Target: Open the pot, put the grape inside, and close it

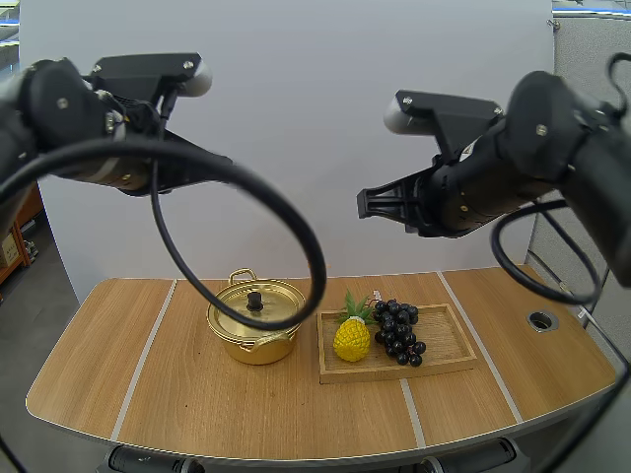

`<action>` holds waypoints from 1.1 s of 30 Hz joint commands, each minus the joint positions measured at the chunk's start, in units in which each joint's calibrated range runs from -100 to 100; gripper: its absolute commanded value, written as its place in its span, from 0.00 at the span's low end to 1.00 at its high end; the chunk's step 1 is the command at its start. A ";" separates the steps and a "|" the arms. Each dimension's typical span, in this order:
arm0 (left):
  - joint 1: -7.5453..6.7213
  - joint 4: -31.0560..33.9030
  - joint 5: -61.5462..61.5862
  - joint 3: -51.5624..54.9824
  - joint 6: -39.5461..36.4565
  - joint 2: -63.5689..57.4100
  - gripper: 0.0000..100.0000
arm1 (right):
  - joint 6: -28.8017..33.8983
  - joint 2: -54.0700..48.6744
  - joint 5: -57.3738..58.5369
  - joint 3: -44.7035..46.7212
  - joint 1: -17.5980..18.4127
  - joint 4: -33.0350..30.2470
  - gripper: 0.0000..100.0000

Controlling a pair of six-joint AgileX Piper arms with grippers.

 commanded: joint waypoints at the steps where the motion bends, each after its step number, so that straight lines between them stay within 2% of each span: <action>1: 0.05 -1.21 -0.84 -0.45 0.23 3.12 0.00 | 0.23 2.05 0.36 -0.43 0.10 -0.46 0.00; 5: 0.05 -1.21 0.68 -0.45 0.00 6.52 0.04 | 0.23 4.11 2.74 -0.43 0.10 -0.46 0.00; 6: 0.05 -1.21 1.51 -0.45 -0.19 7.35 0.08 | 0.23 4.45 4.16 -0.43 0.10 -0.46 0.00; 7: 0.05 -1.21 2.32 -0.45 -0.19 8.10 0.14 | 0.23 4.83 5.19 -0.43 0.10 -0.46 0.05; 11: 0.05 -1.21 3.91 -0.45 -0.14 10.48 0.52 | 0.10 6.53 8.46 -0.43 0.10 -1.79 0.49; 14: 0.05 -1.21 5.44 -0.45 1.71 11.66 0.91 | -0.64 6.78 9.63 -0.43 0.10 -2.25 0.88; 15: 0.05 -1.21 6.40 -0.45 3.24 12.03 1.00 | -0.65 6.78 9.63 -0.43 0.10 -2.25 1.00; 19: 0.05 -1.21 10.91 -0.45 8.92 13.26 1.00 | -0.65 6.64 9.28 -0.43 0.10 -2.25 1.00; 27: -0.09 -1.49 8.84 -0.45 11.76 16.20 1.00 | -0.25 6.64 9.28 -0.43 0.10 -2.02 1.00; 33: -0.11 -7.97 8.38 -1.48 17.13 20.24 1.00 | -0.25 6.64 8.89 -0.43 0.10 -1.35 1.00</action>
